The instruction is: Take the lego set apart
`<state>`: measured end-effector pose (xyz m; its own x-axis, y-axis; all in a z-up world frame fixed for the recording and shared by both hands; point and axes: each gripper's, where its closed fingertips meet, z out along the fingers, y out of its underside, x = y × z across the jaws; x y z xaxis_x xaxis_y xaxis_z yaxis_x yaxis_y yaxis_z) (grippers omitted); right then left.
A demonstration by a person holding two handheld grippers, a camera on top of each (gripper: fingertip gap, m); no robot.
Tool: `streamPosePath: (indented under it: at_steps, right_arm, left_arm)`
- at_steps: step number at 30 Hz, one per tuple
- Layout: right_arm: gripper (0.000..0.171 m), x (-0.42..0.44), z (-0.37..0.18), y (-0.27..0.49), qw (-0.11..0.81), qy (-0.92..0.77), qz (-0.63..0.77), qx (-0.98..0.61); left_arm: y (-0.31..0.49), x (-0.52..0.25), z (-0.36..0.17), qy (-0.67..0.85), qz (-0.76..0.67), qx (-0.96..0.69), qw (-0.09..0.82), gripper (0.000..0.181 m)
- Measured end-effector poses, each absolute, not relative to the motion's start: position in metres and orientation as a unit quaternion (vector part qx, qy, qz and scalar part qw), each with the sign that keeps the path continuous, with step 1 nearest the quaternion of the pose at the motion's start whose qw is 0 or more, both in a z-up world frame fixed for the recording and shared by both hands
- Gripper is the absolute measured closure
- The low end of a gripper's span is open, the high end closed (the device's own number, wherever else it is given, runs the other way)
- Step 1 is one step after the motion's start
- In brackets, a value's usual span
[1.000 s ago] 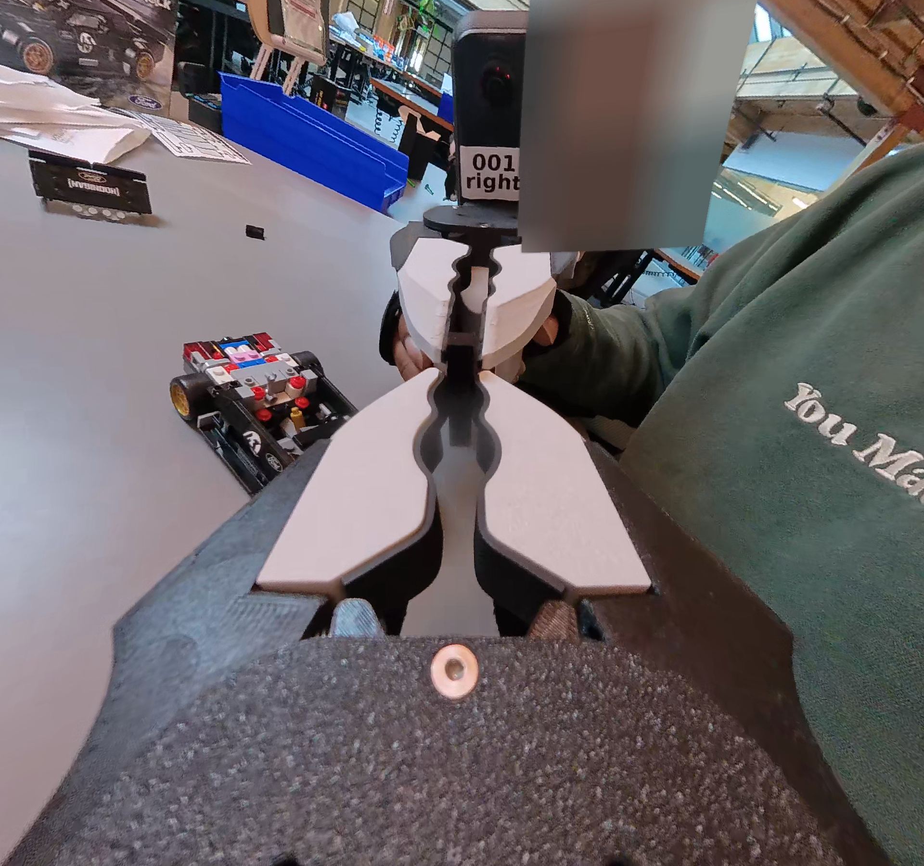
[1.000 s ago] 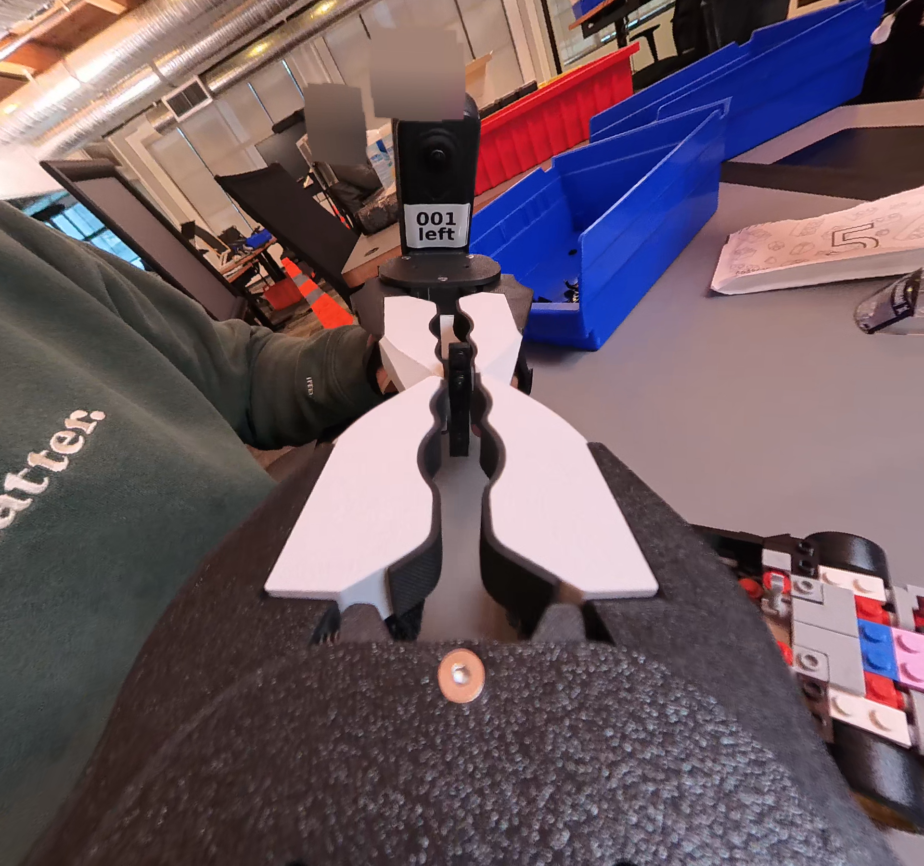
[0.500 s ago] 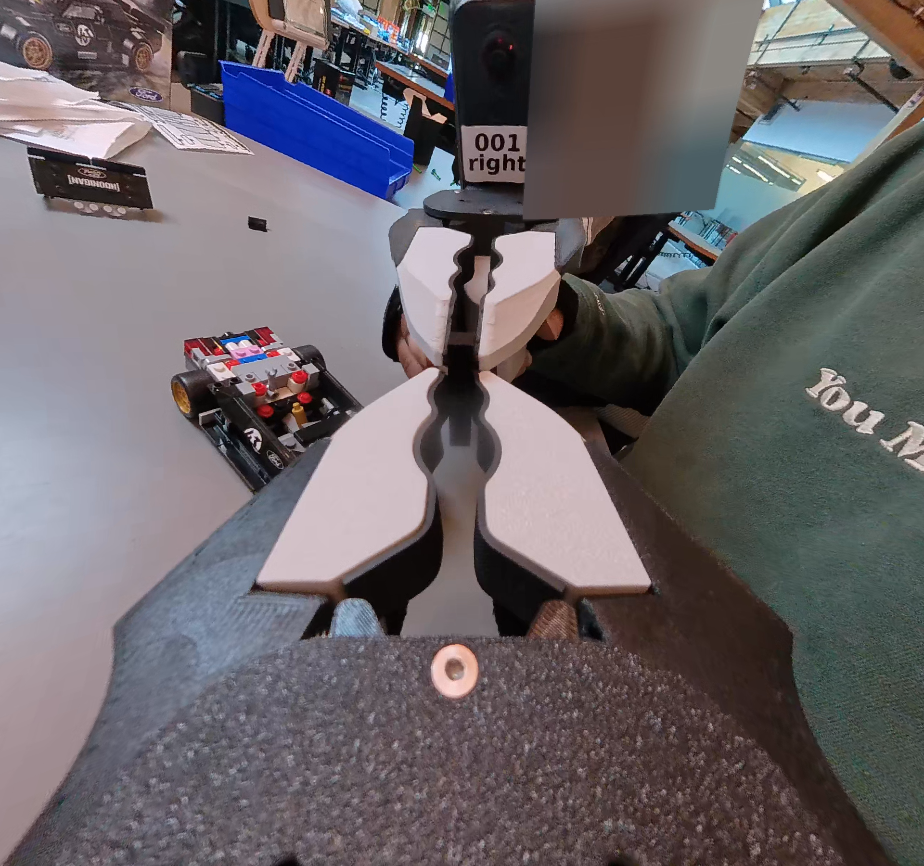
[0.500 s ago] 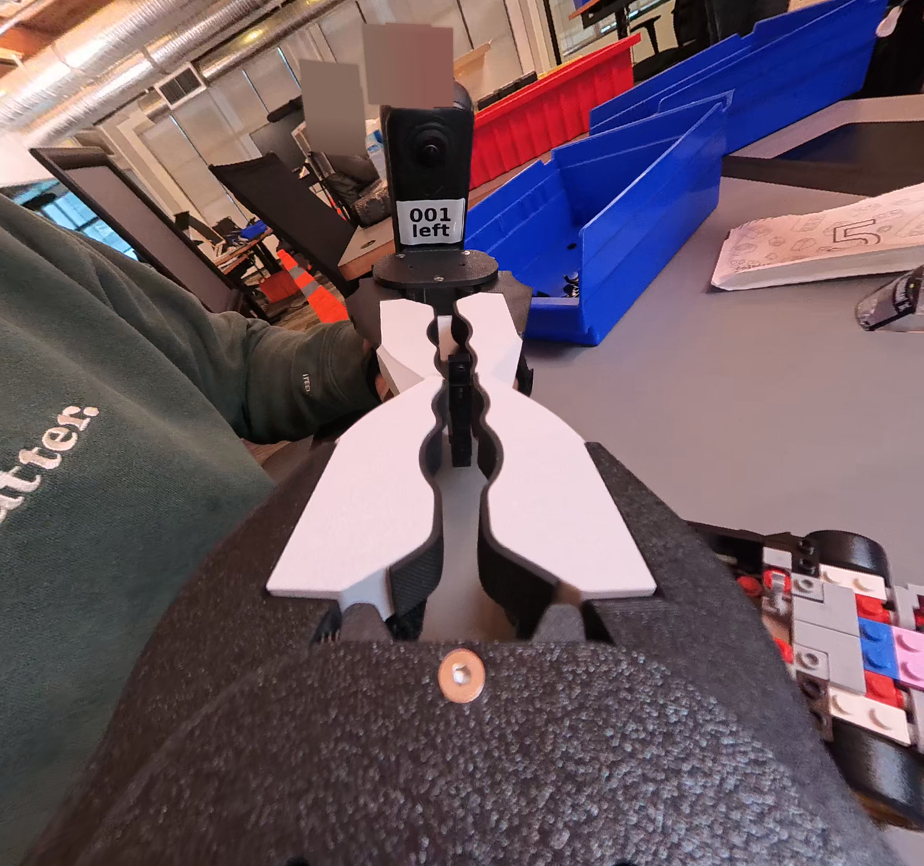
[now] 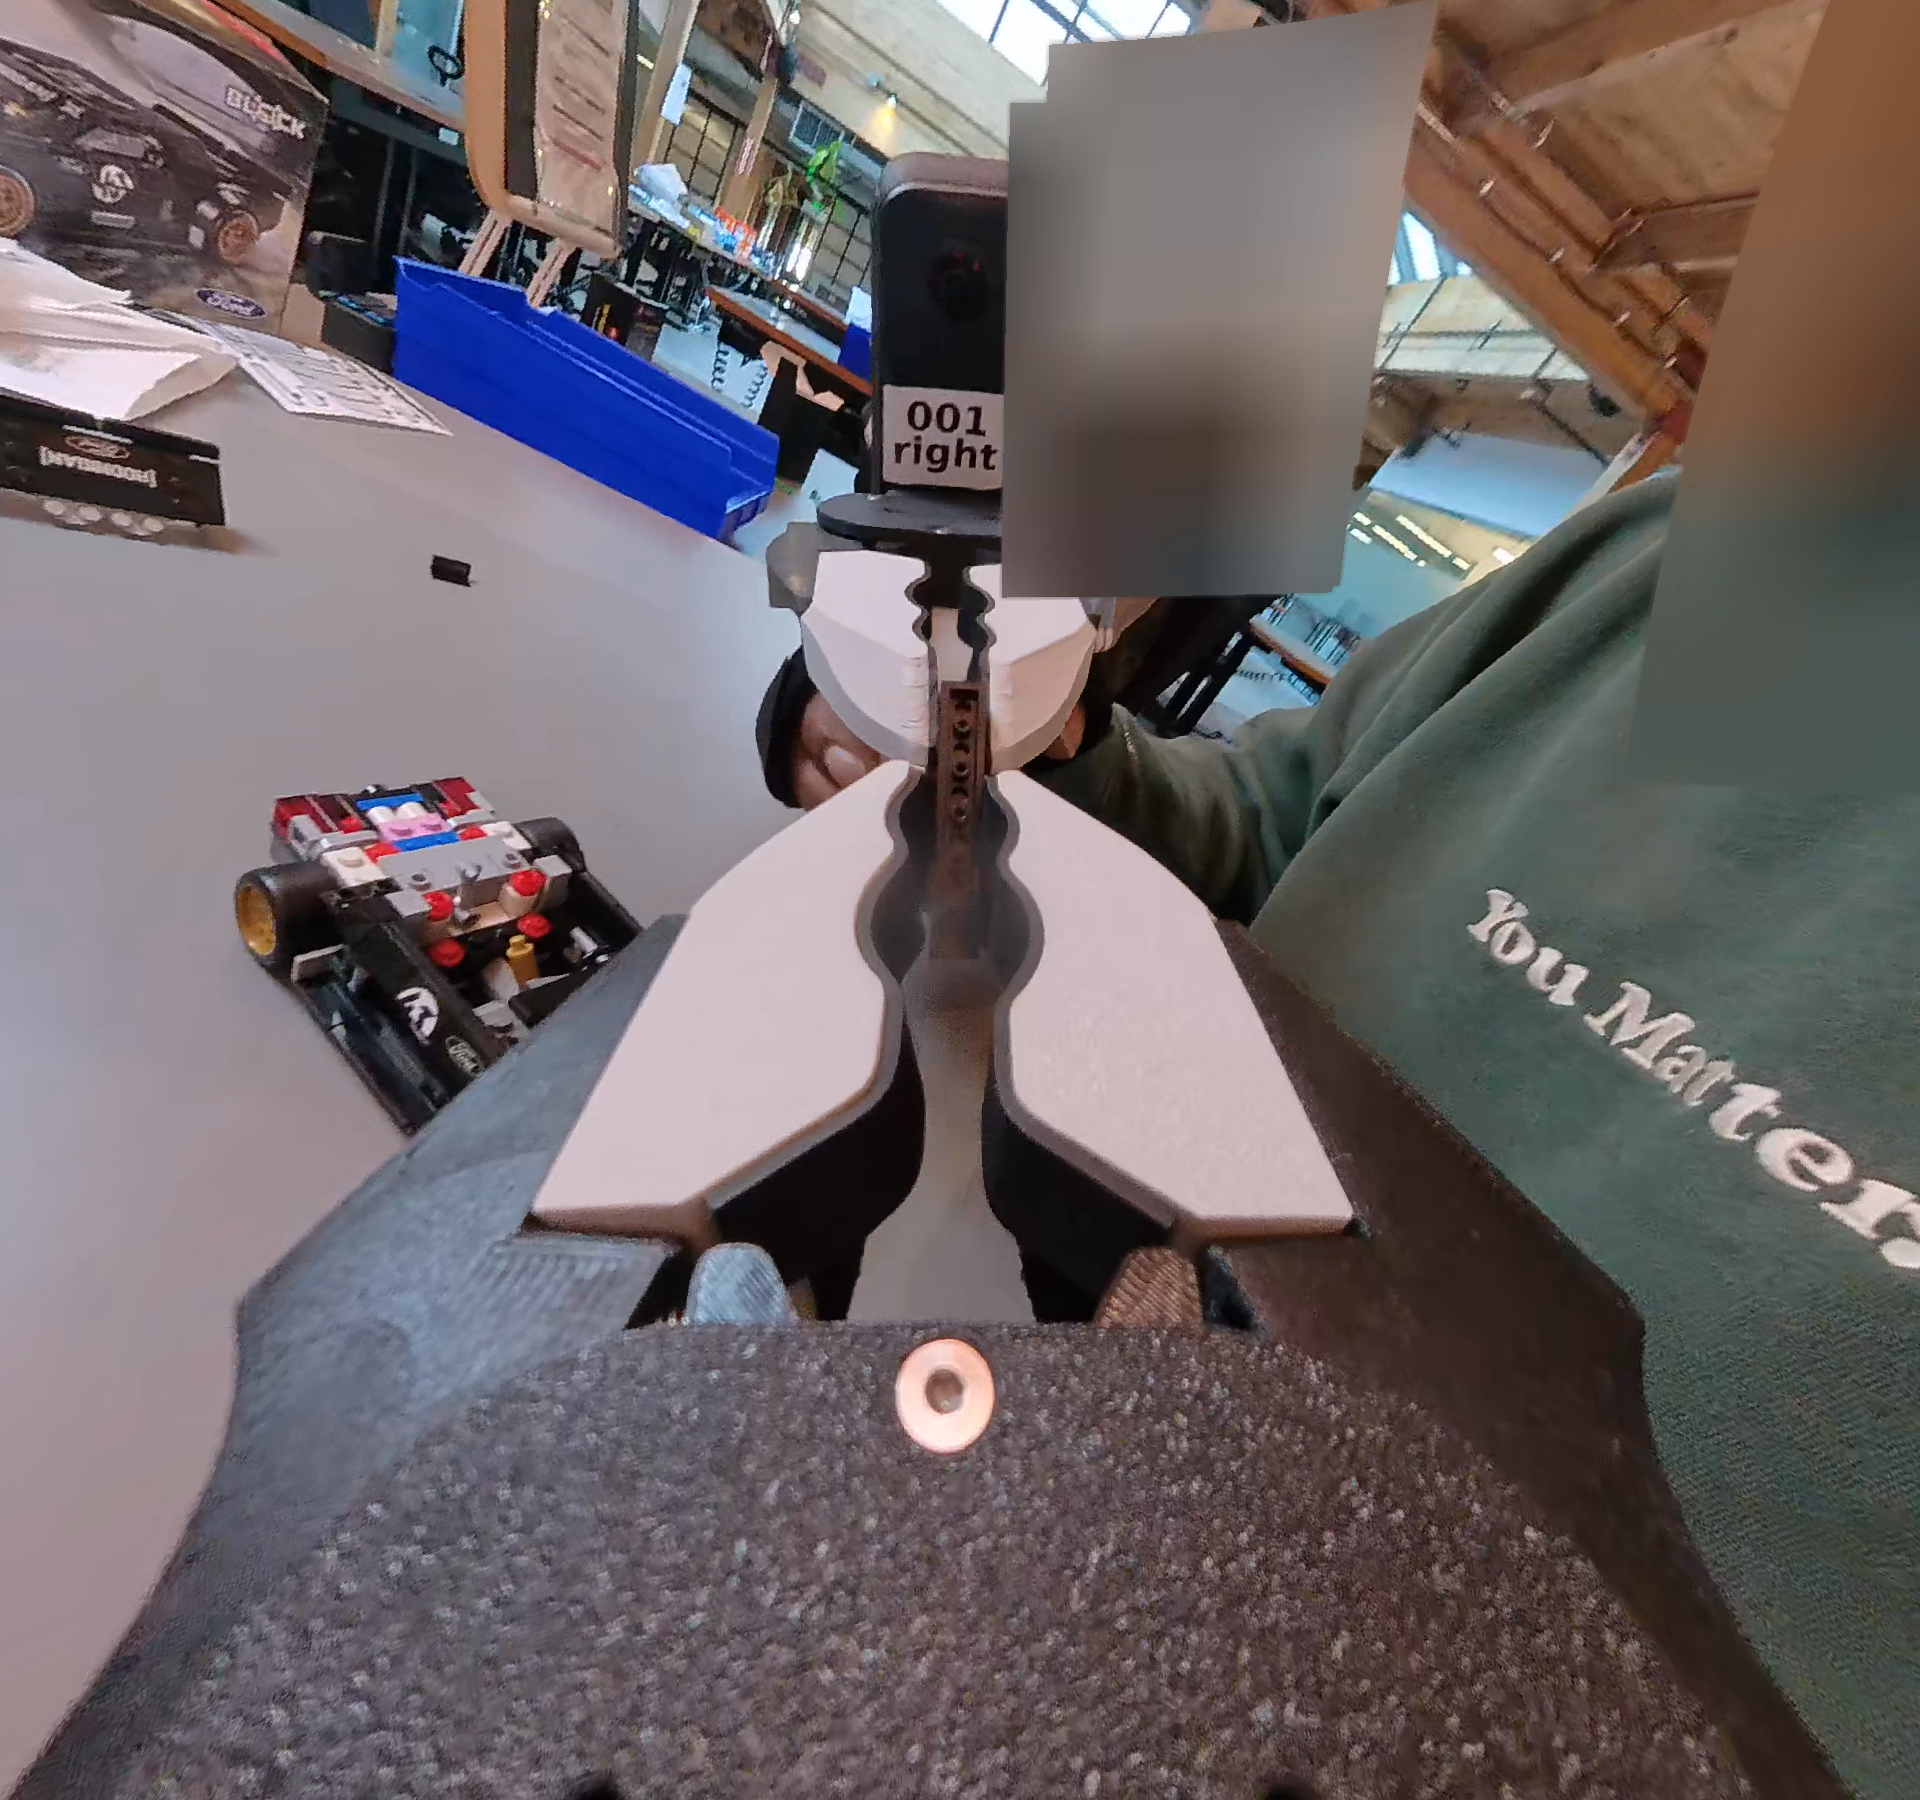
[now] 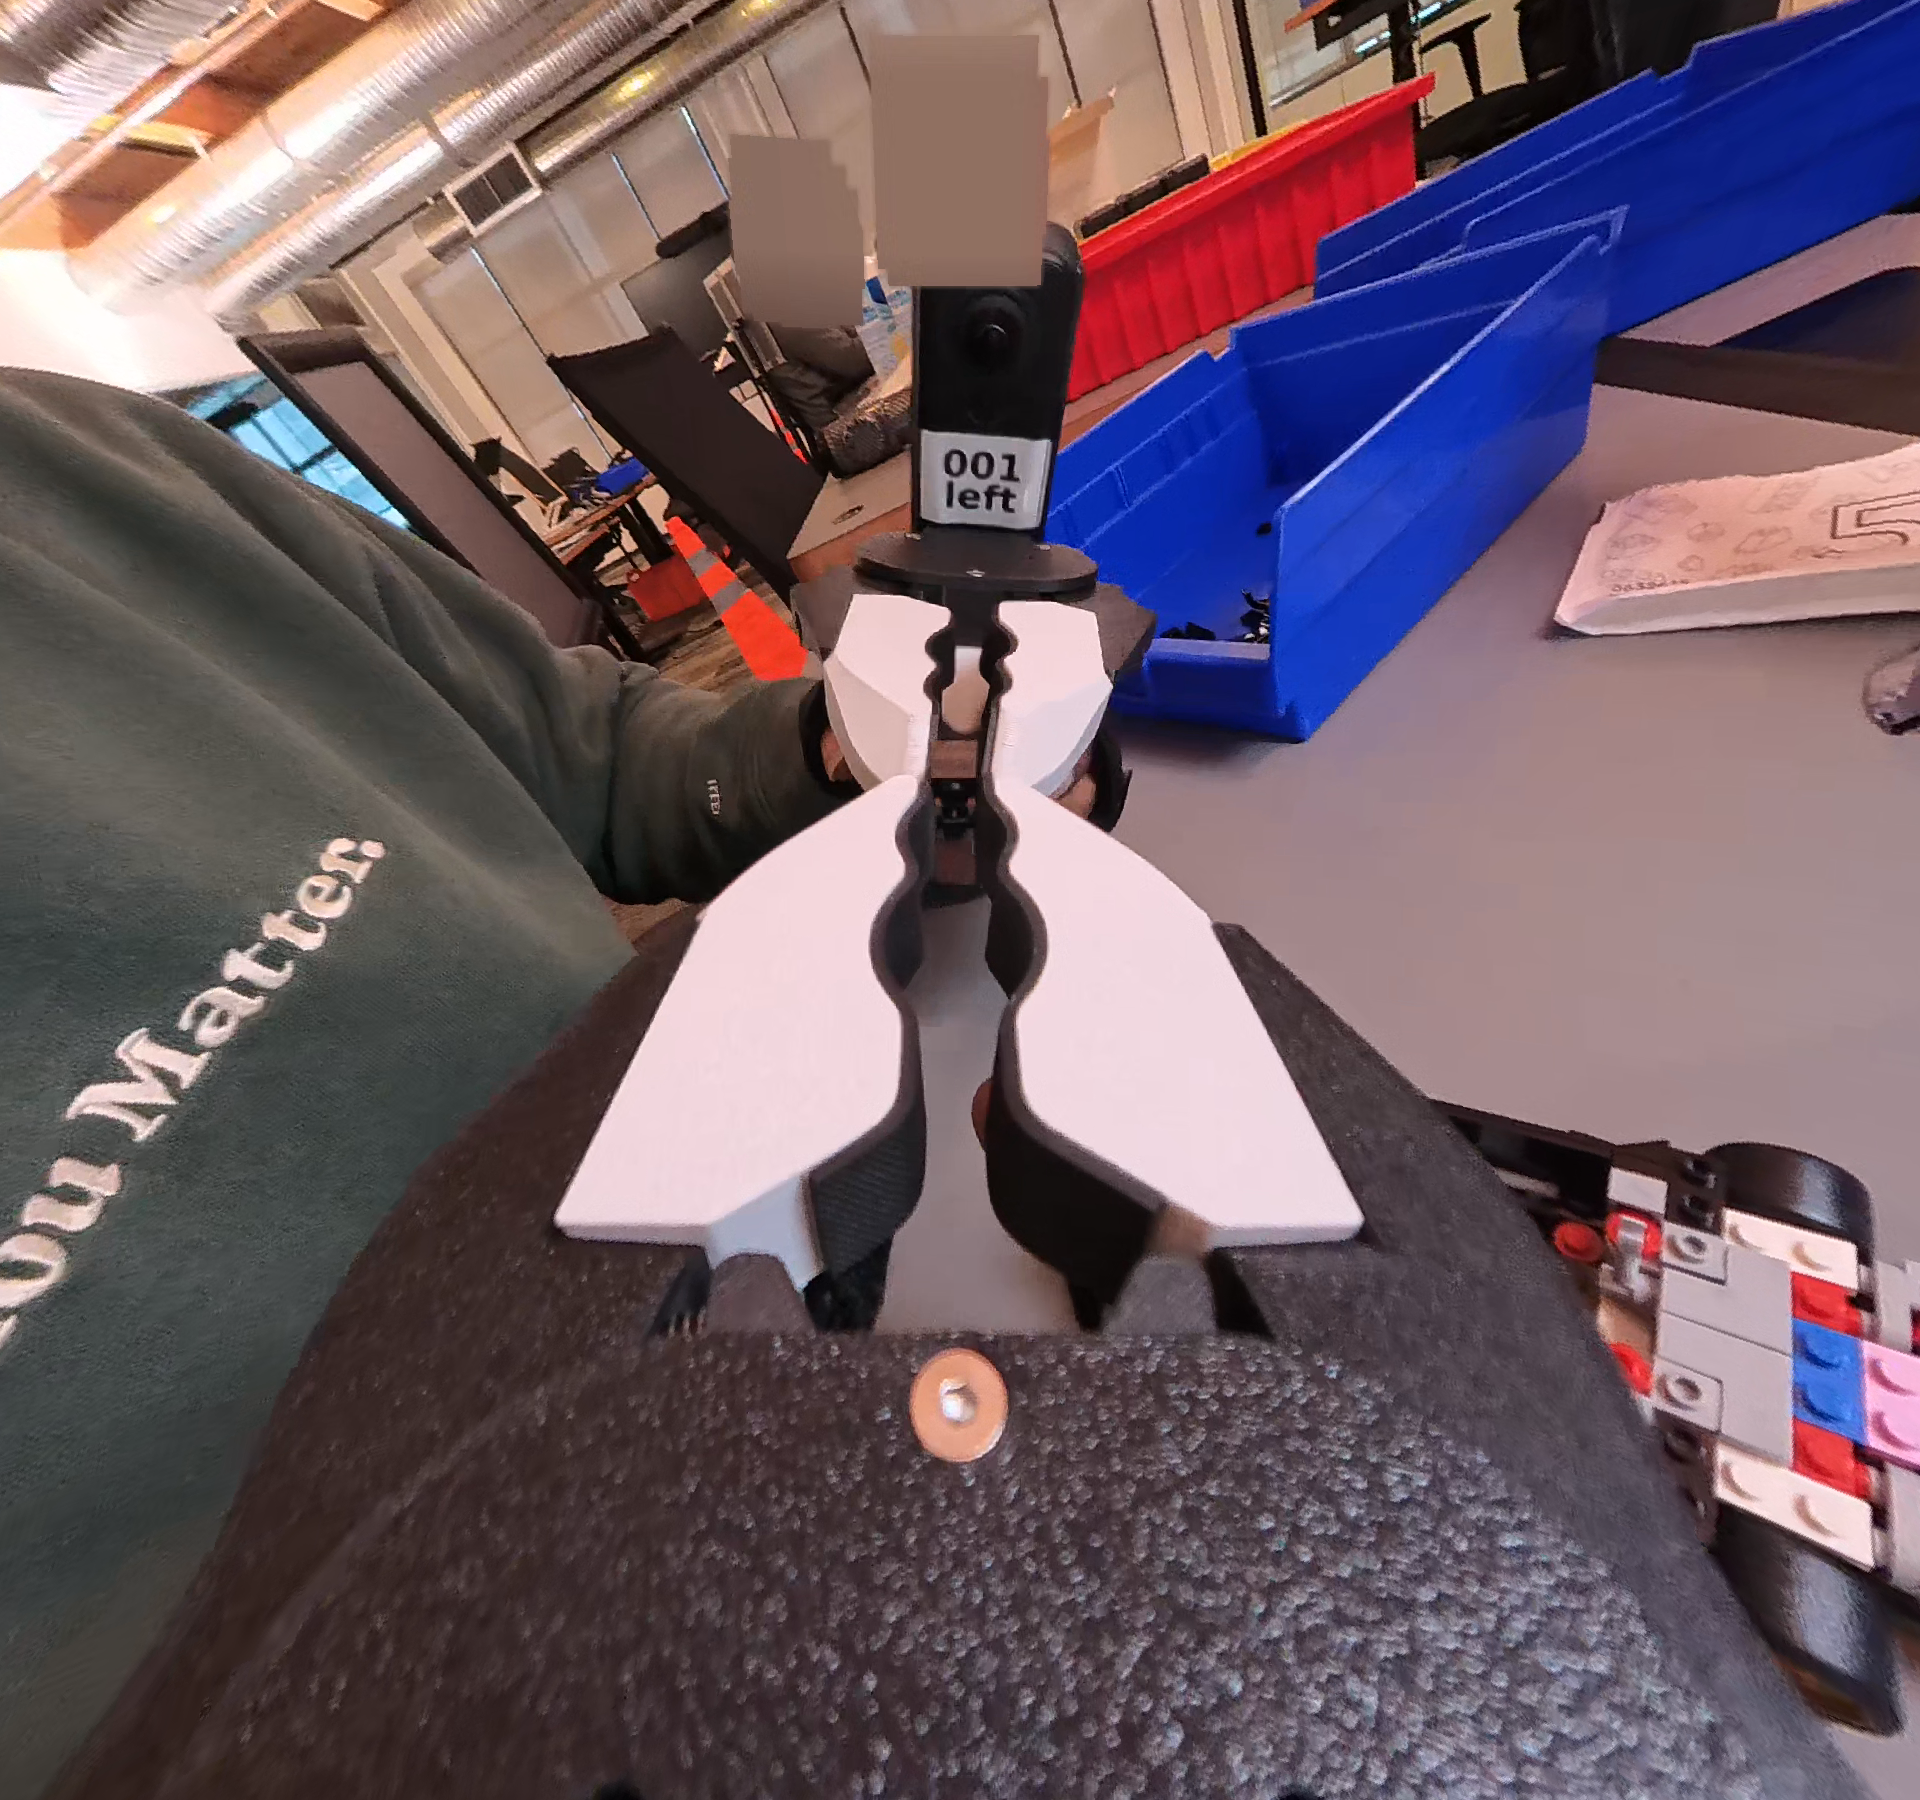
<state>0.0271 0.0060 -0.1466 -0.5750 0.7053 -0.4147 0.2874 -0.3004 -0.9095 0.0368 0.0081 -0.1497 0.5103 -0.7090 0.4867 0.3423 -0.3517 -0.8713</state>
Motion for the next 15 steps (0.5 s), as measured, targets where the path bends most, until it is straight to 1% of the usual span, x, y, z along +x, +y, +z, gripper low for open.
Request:
streamPosePath:
  at_steps: [7, 8, 9, 10, 11, 12, 15]
  right_arm:
    - [0.163, 0.026, -0.14, 0.005, 0.131, -0.528, 0.723, -0.427]
    - [0.165, 0.025, -0.149, 0.001, 0.124, -0.542, 0.71, -0.432]
    - [0.163, 0.024, -0.175, -0.008, 0.119, -0.592, 0.66, -0.446]
    - [0.163, 0.021, -0.187, -0.016, 0.118, -0.607, 0.645, -0.449]
    - [0.163, 0.019, -0.182, -0.023, 0.109, -0.597, 0.661, -0.441]
    - [0.163, 0.018, -0.171, -0.021, 0.123, -0.593, 0.67, -0.43]
    - [0.163, 0.016, -0.156, -0.007, 0.158, -0.585, 0.674, -0.423]
  left_arm:
    - [0.008, 0.034, -0.139, 0.11, -0.509, -0.639, 0.566, 0.173]
    - [0.007, 0.028, -0.128, 0.094, -0.528, -0.61, 0.583, 0.171]
    - [0.004, 0.007, -0.102, 0.054, -0.566, -0.554, 0.608, 0.172]
    - [0.002, -0.008, -0.089, 0.054, -0.551, -0.542, 0.632, 0.172]
    - [0.002, -0.011, -0.091, 0.073, -0.502, -0.57, 0.647, 0.171]
    - [0.0, -0.011, -0.093, 0.078, -0.482, -0.582, 0.65, 0.172]
    - [0.0, -0.014, -0.11, 0.065, -0.481, -0.607, 0.63, 0.172]
